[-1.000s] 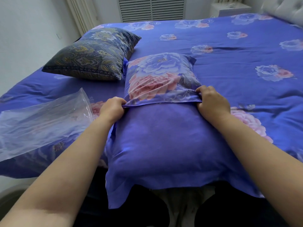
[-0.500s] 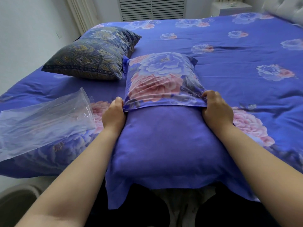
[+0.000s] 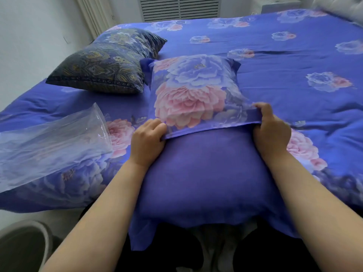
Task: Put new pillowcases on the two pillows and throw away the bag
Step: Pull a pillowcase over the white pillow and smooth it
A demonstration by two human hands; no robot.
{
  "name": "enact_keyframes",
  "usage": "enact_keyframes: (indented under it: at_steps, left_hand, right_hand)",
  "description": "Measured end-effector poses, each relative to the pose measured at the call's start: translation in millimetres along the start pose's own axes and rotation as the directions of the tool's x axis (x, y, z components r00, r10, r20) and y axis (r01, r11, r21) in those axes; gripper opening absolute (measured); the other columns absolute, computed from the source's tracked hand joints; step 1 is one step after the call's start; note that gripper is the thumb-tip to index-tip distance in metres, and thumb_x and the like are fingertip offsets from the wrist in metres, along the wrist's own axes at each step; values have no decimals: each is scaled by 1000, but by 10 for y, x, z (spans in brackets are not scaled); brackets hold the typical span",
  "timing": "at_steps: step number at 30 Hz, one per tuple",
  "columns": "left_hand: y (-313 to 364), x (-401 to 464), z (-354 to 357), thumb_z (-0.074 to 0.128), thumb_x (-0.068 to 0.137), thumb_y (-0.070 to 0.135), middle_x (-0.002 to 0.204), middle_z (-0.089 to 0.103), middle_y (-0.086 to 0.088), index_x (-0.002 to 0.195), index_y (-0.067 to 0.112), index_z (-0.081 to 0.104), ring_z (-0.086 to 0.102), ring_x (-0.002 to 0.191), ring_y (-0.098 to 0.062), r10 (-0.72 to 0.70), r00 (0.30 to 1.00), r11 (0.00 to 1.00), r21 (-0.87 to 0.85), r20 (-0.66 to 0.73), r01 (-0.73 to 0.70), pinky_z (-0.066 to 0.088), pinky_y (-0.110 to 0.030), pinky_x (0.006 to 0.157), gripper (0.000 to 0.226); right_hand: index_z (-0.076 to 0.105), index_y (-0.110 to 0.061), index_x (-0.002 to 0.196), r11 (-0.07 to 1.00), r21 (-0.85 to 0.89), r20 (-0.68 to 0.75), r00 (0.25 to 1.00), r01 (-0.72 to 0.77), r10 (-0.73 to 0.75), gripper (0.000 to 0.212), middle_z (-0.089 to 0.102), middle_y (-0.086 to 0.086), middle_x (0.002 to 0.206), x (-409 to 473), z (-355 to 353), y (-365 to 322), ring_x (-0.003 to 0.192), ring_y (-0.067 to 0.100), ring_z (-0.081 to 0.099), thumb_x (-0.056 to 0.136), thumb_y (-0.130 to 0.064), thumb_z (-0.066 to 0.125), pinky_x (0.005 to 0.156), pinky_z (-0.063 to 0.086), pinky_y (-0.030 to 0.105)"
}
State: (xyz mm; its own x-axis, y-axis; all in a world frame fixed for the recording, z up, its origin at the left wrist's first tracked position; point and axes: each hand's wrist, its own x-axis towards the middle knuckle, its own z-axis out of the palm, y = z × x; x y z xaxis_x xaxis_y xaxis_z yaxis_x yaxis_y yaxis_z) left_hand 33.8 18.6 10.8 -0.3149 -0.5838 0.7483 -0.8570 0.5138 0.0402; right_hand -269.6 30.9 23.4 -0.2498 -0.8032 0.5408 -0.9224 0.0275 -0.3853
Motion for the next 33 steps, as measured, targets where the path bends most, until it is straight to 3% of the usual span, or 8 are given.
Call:
enact_keyframes:
  at_steps: [4,9,14,17,20,25,29,33]
  left_hand:
    - [-69,-171,-25,43,79,3,81,49,-11,76,18,44,50,62,-36,-275,892,961,88,359,261,31,-36,47,15]
    - [61,91,-217,43,81,2,110,44,-12,114,16,44,53,97,-38,-477,713,878,236,514,417,42,-46,74,36]
    - [431,405,-219,51,77,10,121,36,-7,140,28,34,37,112,-32,-341,833,934,257,436,248,36,-43,90,68]
    - [561,546,-119,56,78,17,109,52,-8,124,27,59,50,102,-34,-256,920,964,147,298,220,44,-43,82,46]
    - [527,654,-130,52,82,26,94,58,-7,105,23,70,56,91,-31,-325,917,939,-38,231,342,44,-38,71,29]
    - [454,738,-213,49,80,17,92,60,-6,106,18,72,56,91,-28,-322,940,916,-214,117,340,45,-35,77,34]
    - [459,815,-215,51,83,20,100,69,-3,105,18,72,61,97,-24,-333,931,876,-316,148,364,48,-33,83,31]
    - [529,924,-242,55,88,18,58,53,2,78,14,68,47,65,-19,-344,910,868,-292,231,402,35,-29,60,16]
  right_hand:
    - [48,-22,129,977,-180,319,932,-118,171,45,62,26,104,-27,86,213,93,42,60,88,-5,41,72,44,42]
    - [54,-17,129,984,-146,243,960,-104,138,46,46,20,124,113,-23,78,112,41,44,85,-5,46,93,39,47]
    - [46,-17,138,971,111,351,905,214,-240,54,40,7,146,127,-42,-570,131,31,38,84,-9,42,108,31,43]
    - [59,-16,124,883,254,230,862,394,-451,44,54,8,132,-24,-89,-896,119,31,49,82,-12,45,101,39,44]
    - [67,-9,104,767,443,83,830,465,-551,33,67,8,107,-252,-80,-1027,99,28,61,81,-19,46,90,46,38]
    - [29,-27,146,860,166,530,691,483,-491,57,22,-3,156,-303,172,-1130,144,20,15,94,-51,29,115,4,47]
    - [16,-38,147,925,64,595,730,373,-336,65,7,-6,159,-20,316,-1184,146,22,5,89,-68,23,111,5,56]
    - [17,-30,149,975,-41,529,833,219,-165,64,12,-1,159,7,319,-1074,145,21,12,93,-62,22,111,12,49]
